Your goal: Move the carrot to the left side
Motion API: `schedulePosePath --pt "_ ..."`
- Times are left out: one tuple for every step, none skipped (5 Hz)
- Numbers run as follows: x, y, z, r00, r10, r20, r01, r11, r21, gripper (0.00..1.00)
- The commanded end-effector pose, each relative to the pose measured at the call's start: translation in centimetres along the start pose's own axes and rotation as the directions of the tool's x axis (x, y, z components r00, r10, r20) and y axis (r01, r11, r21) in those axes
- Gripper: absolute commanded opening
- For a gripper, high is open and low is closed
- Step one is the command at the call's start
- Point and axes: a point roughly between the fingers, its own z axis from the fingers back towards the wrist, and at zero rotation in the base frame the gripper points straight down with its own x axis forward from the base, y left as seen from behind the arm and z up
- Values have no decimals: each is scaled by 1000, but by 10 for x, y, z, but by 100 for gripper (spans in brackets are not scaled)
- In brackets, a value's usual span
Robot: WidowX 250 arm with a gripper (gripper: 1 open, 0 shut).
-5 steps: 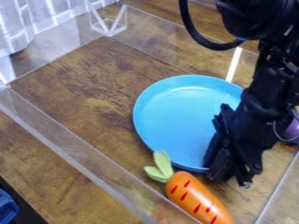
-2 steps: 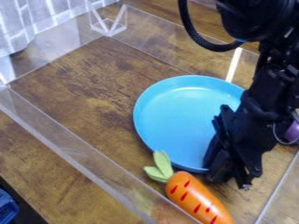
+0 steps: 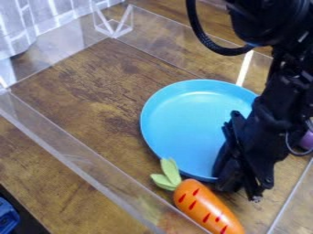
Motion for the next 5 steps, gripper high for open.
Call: schedulePosePath --pt "-3 -24 -13 997 -56 -45 56 998 -3 0" --pt "-4 -29 -14 997 -67 -49 67 998 5 0" --pt "-5 -34 -14 996 -77 -49 78 997 17 0" --pt "-7 -39 -9 995 -86 -47 88 996 35 0" --pt "-10 -41 1 994 -96 -43 98 993 59 0"
